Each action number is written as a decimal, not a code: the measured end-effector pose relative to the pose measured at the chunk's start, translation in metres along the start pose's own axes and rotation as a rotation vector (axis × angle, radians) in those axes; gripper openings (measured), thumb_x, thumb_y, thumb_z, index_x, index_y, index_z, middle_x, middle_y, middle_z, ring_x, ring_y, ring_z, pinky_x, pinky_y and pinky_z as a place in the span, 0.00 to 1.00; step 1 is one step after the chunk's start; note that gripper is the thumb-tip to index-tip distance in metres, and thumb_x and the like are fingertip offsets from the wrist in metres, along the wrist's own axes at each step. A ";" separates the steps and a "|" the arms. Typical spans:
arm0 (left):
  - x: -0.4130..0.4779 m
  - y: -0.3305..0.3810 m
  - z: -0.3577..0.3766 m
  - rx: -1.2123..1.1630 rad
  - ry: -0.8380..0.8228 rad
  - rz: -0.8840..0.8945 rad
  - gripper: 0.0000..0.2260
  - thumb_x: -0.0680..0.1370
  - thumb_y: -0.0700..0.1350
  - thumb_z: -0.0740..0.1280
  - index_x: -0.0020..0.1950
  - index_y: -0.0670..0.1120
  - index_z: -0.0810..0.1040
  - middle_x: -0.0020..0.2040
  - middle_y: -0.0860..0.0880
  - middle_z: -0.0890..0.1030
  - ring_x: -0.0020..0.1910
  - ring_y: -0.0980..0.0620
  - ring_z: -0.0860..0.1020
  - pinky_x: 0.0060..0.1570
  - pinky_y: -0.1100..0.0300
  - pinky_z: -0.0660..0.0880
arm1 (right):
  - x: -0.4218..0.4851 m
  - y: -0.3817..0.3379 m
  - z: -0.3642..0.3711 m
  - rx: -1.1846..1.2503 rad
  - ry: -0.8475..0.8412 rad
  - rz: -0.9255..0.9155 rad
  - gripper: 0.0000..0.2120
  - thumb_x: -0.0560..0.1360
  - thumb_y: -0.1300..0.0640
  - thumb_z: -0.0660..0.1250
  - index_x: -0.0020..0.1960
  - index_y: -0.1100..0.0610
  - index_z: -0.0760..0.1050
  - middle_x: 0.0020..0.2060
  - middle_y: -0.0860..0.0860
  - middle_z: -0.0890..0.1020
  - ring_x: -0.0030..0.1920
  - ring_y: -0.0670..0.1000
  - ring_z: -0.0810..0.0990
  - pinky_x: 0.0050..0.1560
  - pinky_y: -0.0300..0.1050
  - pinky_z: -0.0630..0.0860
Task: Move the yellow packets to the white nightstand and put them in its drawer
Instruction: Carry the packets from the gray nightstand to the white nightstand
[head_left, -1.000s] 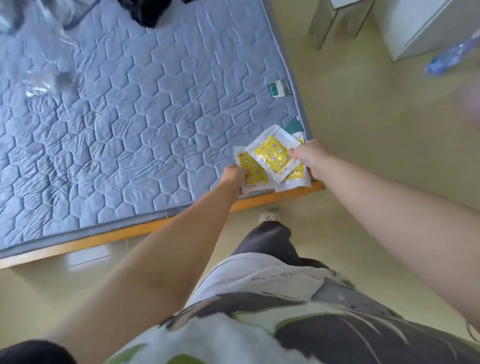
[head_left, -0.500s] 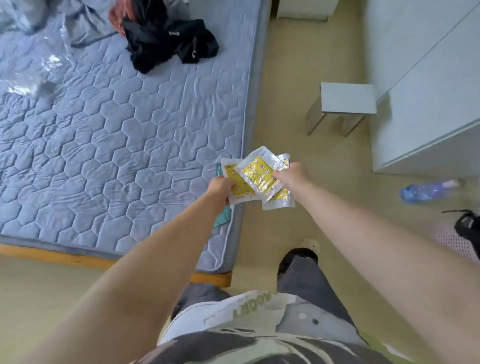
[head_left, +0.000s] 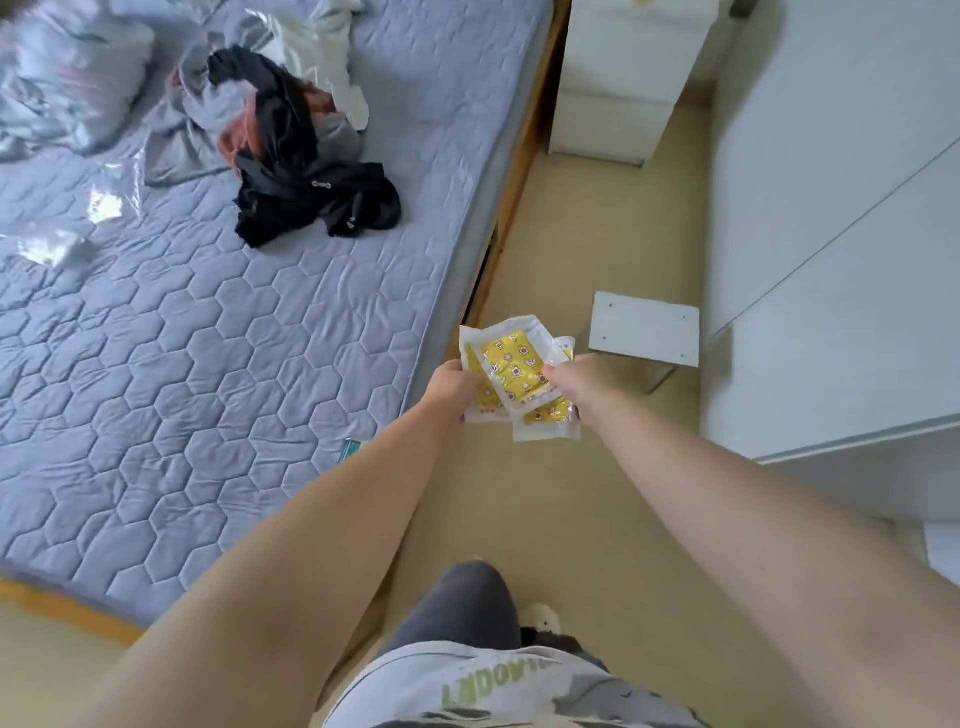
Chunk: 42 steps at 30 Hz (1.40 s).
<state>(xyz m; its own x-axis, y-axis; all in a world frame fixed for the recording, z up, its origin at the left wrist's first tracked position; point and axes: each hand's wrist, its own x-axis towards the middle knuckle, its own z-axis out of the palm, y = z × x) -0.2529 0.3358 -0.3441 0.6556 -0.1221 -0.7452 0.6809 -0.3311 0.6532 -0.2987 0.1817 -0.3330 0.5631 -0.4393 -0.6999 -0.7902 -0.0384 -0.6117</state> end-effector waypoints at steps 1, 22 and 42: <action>0.008 0.013 0.002 -0.004 0.010 0.016 0.07 0.78 0.36 0.60 0.49 0.46 0.75 0.50 0.44 0.81 0.53 0.41 0.81 0.55 0.41 0.77 | 0.011 -0.012 -0.004 0.001 -0.008 -0.012 0.06 0.76 0.58 0.66 0.50 0.61 0.75 0.41 0.54 0.77 0.45 0.56 0.77 0.39 0.42 0.72; 0.275 0.459 0.096 0.043 -0.233 0.262 0.09 0.81 0.38 0.56 0.55 0.45 0.74 0.50 0.45 0.81 0.48 0.45 0.81 0.50 0.46 0.79 | 0.293 -0.375 -0.159 0.229 0.209 -0.136 0.10 0.72 0.60 0.72 0.52 0.61 0.77 0.46 0.57 0.82 0.43 0.55 0.81 0.33 0.42 0.74; 0.600 0.777 0.330 0.078 -0.215 0.106 0.06 0.76 0.37 0.67 0.48 0.48 0.76 0.52 0.46 0.82 0.53 0.44 0.80 0.58 0.44 0.76 | 0.685 -0.614 -0.380 0.134 0.166 -0.075 0.06 0.73 0.60 0.71 0.48 0.60 0.78 0.38 0.52 0.80 0.31 0.48 0.75 0.19 0.32 0.65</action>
<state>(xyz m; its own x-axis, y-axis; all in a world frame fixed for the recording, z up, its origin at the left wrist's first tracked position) 0.5621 -0.3039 -0.3279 0.6318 -0.3529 -0.6901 0.5797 -0.3758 0.7229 0.4804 -0.4368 -0.2970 0.5623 -0.5822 -0.5872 -0.7023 0.0386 -0.7109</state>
